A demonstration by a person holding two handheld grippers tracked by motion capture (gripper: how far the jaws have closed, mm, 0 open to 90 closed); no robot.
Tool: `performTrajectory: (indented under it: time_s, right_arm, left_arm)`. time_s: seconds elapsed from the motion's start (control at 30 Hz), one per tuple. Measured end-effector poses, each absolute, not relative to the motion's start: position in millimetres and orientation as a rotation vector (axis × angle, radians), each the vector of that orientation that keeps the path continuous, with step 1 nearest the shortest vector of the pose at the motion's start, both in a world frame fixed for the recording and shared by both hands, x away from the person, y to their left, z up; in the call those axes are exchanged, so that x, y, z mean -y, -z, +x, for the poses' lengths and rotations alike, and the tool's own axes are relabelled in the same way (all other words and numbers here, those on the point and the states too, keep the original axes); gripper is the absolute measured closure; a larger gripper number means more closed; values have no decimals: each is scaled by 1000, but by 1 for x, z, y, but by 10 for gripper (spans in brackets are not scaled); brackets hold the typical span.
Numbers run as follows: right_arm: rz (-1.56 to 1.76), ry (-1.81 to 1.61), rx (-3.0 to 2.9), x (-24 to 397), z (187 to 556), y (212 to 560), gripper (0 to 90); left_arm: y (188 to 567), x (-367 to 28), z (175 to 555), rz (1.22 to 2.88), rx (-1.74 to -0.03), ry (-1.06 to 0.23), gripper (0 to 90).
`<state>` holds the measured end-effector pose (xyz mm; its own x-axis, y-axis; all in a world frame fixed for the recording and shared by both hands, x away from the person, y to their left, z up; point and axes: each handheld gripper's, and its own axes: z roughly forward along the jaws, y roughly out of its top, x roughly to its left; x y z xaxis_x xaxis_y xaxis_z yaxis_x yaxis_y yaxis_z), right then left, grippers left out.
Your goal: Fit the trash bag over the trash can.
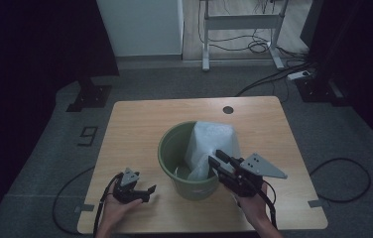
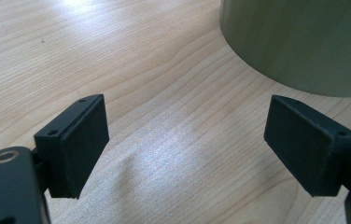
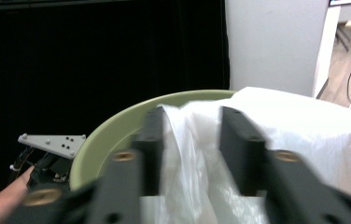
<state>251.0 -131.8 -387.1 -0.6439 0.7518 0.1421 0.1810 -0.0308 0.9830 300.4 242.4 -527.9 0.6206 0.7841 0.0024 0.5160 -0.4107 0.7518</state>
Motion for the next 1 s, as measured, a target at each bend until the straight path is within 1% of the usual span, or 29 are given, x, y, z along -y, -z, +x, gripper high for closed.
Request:
performTrajectory:
  time_s: [0.03,0.07,0.1,0.17,0.23,0.27,0.33,0.37,0.4,0.63,0.77,0.93,1.0]
  right_arm:
    - [976,-1718,-1810,132,251,387,550]
    - [960,-1706,-1791,135,243,385,464]
    - [960,-1706,-1791,135,243,385,464]
    - [965,-1702,-1745,141,231,384,398]
    - [962,-1701,-1740,143,227,385,390]
    - [974,-1680,-1738,145,221,389,359]
    - [983,-1670,-1736,147,218,392,348]
    - [1001,-1650,-1732,149,210,398,319]
    - [1008,-1634,-1730,150,207,401,309]
    - [1062,-1575,-1721,154,191,424,263]
    - [1088,-1523,-1739,151,190,440,258]
    - [1157,-1354,-1749,152,199,463,294]
    - [1176,-1332,-1748,153,200,467,309]
  left_arm:
    - [528,-242,300,2103,-1016,-463,134]
    - [528,-243,301,2099,-1018,-463,134]
    - [528,-243,301,2099,-1018,-463,134]
    - [528,-242,301,2102,-1019,-462,134]
    - [529,-242,300,2102,-1019,-462,134]
    - [528,-242,300,2103,-1018,-462,134]
    - [528,-242,300,2102,-1018,-462,134]
    - [529,-242,300,2100,-1021,-463,134]
    - [529,-242,300,2099,-1022,-463,134]
    - [530,-241,300,2104,-1021,-458,134]
    - [529,-242,300,2101,-1024,-459,134]
    - [529,-243,300,2095,-1027,-462,135]
    - [528,-243,300,2095,-1025,-470,135]
